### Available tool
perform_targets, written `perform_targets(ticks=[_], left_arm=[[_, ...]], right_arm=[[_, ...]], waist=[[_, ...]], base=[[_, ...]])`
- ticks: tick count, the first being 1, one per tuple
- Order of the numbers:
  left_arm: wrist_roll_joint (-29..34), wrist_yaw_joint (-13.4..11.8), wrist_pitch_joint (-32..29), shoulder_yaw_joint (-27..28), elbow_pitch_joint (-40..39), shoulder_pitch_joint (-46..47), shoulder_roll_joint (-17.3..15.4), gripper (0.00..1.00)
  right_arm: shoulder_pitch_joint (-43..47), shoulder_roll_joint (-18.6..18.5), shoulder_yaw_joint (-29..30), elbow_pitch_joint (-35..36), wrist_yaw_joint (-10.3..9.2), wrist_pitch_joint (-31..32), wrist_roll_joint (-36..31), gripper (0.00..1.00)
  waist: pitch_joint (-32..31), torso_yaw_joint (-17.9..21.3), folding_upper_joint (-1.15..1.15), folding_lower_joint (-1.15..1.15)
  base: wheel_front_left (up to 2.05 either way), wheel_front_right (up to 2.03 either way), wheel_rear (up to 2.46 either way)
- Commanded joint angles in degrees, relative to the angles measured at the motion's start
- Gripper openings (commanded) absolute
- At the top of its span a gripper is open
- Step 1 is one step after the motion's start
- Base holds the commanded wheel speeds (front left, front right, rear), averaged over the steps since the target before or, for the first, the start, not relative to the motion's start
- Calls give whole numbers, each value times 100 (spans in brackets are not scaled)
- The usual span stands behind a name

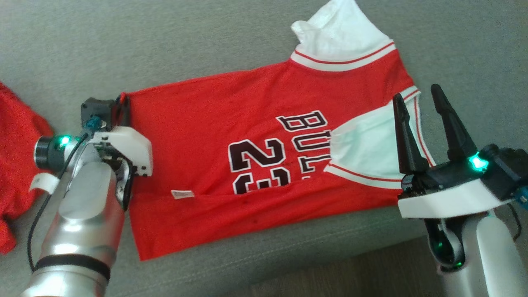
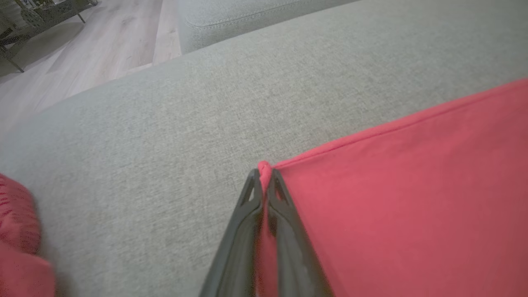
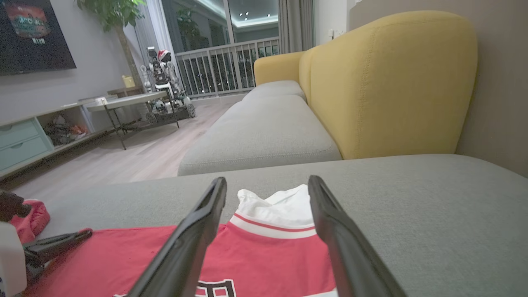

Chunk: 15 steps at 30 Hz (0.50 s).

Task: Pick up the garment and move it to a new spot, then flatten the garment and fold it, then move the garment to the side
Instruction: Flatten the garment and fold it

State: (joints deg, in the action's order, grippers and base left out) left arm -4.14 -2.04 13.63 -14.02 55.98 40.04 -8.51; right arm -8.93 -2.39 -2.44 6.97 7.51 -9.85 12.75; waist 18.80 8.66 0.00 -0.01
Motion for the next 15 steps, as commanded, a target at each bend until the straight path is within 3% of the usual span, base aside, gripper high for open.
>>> perform_targets(ticks=[1,8,15], left_arm=[[-52,-47,73,175,-177,133,-146,0],[-187,32,134,168,-1488,-137,153,0],[-190,135,136,-69,-2467,-567,368,0]], right_arm=[[-207,-49,-87,149,-2,86,-51,100],[-1147,-49,386,-319,-2,859,-292,100],[-2702,-199,917,-1724,-2,1782,-589,100]], waist=[[-11,-112,0,1],[87,-635,0,1],[387,-1129,0,1]], base=[[0,0,0],[0,0,0],[0,0,0]])
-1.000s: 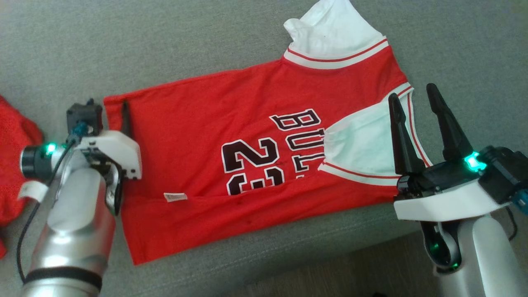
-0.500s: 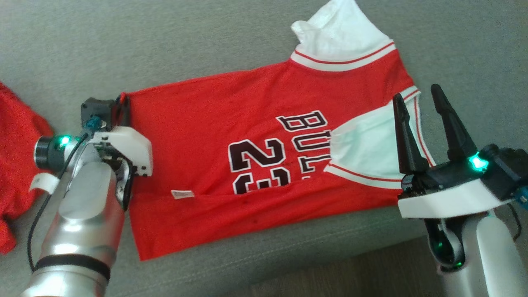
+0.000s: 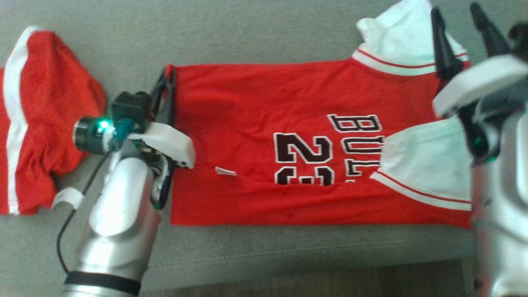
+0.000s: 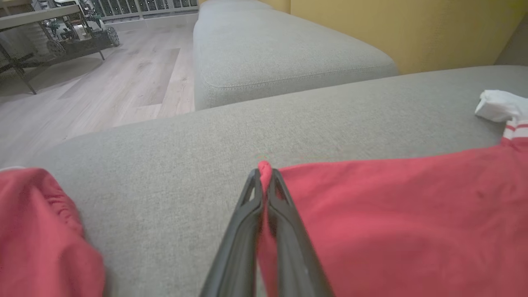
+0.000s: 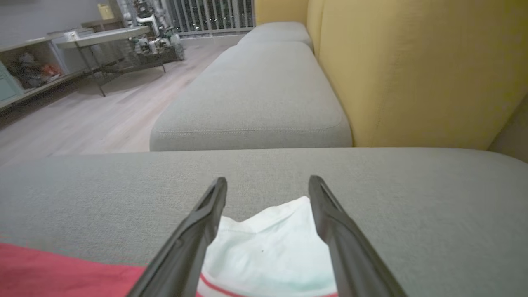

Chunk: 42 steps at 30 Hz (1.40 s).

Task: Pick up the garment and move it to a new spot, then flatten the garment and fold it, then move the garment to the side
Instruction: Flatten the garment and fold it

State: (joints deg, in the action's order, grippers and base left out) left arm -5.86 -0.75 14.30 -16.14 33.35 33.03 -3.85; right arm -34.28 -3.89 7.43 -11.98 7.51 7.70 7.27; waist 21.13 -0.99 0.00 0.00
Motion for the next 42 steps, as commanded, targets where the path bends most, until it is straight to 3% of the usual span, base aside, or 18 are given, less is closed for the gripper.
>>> perform_targets(ticks=[1,13,19,27,28,29,37,42], left_arm=[[-13,27,69,87,-250,124,-73,0],[-92,104,69,-340,-458,372,66,0],[-161,62,70,-392,-536,491,82,0],[-159,68,70,-366,-645,564,86,0],[-157,69,70,-361,-641,570,86,0],[-154,68,70,-354,-632,575,86,0],[-152,55,70,-238,-489,582,54,0],[-184,59,70,-129,-329,601,0,0]], right_arm=[[-386,-128,9,-83,-2,135,-60,100],[-2263,-948,304,-2562,-2,411,-510,100],[-2823,-1178,151,-3541,-2,564,-744,100],[-3376,-1209,19,-4461,-2,604,-656,100],[-3404,-1199,-21,-4549,-2,625,-630,41],[-3421,-1183,-90,-4625,-2,639,-603,0],[-3495,-1192,-393,-4915,-2,261,-454,0],[-3554,-1147,-591,-4824,-2,-344,-373,0]], waist=[[212,-225,0,0],[824,-623,0,0],[996,-668,0,0],[1171,-679,0,0],[1178,-677,0,0],[1178,-674,0,0],[1013,-532,0,0],[794,-390,0,0]], base=[[0,0,0],[0,0,0],[0,0,0],[0,0,0],[0,0,0],[0,0,0],[0,0,0],[0,0,0]])
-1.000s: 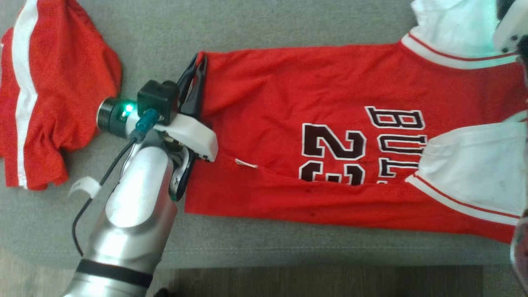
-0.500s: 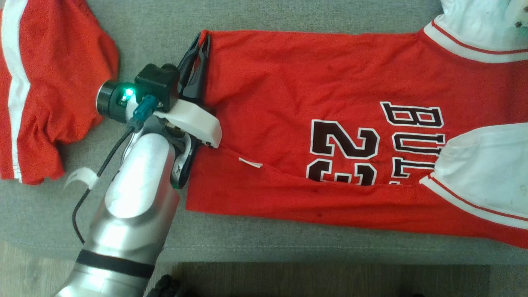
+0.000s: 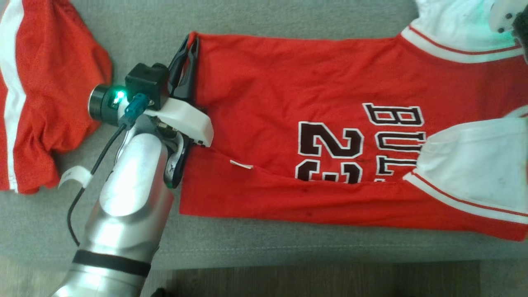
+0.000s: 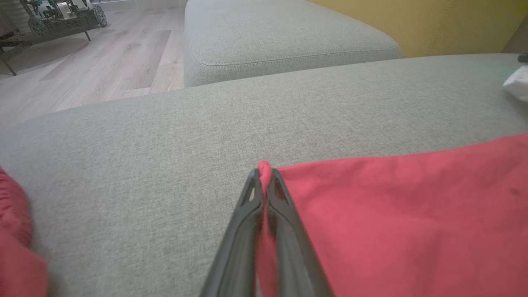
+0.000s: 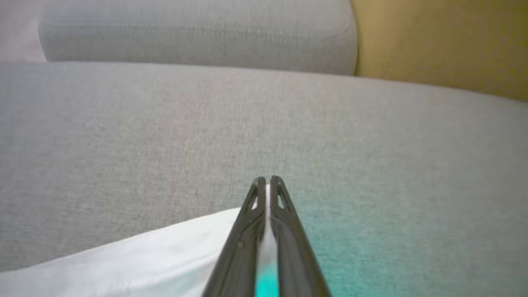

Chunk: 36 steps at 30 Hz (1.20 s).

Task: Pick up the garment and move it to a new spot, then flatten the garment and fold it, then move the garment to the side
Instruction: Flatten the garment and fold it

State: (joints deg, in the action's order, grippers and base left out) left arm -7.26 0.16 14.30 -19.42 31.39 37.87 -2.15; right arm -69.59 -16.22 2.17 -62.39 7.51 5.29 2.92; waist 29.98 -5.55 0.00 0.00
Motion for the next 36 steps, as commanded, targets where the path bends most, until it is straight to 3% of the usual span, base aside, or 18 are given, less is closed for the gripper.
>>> perform_targets(ticks=[1,9,17,26,36], left_arm=[[-55,-26,70,220,-89,123,-184,0],[-75,-42,70,434,-32,163,-359,0],[-95,-57,70,615,131,146,-526,0],[-49,107,70,481,195,-317,-610,0],[49,242,-2,205,105,-962,-887,0]], right_arm=[[-35,104,-90,246,-2,-233,102,0],[-60,206,-431,546,-2,-943,516,0],[346,119,-927,816,-2,-1042,1095,0],[1446,-84,-1575,1546,-2,-593,1812,0],[3170,-642,-1521,3465,-2,791,2495,0]], waist=[[-144,99,0,0],[-487,354,0,0],[-864,571,0,0],[-1400,658,0,0],[-1950,689,0,0]], base=[[0,0,0],[0,0,0],[0,0,0],[0,0,0],[0,0,0]])
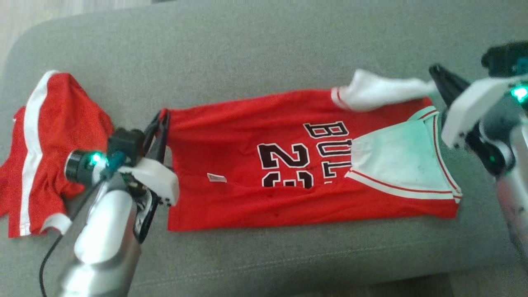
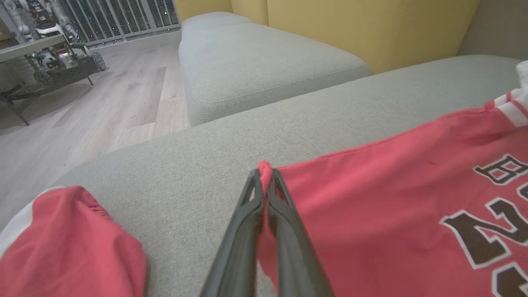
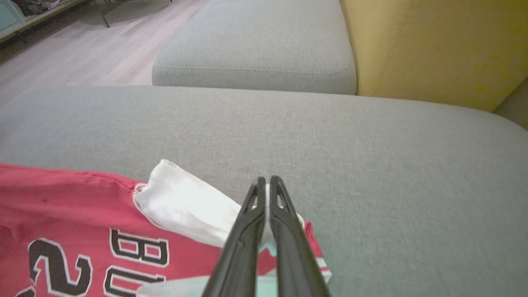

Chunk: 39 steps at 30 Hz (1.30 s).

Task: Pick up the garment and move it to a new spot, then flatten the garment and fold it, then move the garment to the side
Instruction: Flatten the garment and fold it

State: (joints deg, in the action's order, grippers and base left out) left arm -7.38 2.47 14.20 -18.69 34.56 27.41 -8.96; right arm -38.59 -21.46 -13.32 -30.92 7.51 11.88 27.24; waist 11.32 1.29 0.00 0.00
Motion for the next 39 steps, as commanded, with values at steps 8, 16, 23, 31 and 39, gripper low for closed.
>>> perform_targets(ticks=[8,16,23,31,39], left_arm=[[254,93,-218,-195,-553,-326,-438,0],[382,172,-557,-437,-929,-688,-721,0],[385,223,-911,-593,-1270,-1037,-924,0],[309,139,-1026,-671,-1402,-1294,-904,9],[146,-2,-1115,-611,-1419,-1466,-877,100]], right_arm=[[1281,-336,666,1873,-2,1655,110,0],[1960,-245,1092,2886,-2,2568,11,0],[2393,-163,1303,3424,-2,3241,-98,0],[2874,20,1536,3603,-2,3928,-221,0],[3041,247,1788,3876,-2,3972,-569,100]], waist=[[-263,46,0,0],[-314,24,0,0],[-362,-3,0,0],[-418,-11,0,0],[-556,29,0,0]], base=[[0,0,0],[0,0,0],[0,0,0],[0,0,0],[0,0,0]])
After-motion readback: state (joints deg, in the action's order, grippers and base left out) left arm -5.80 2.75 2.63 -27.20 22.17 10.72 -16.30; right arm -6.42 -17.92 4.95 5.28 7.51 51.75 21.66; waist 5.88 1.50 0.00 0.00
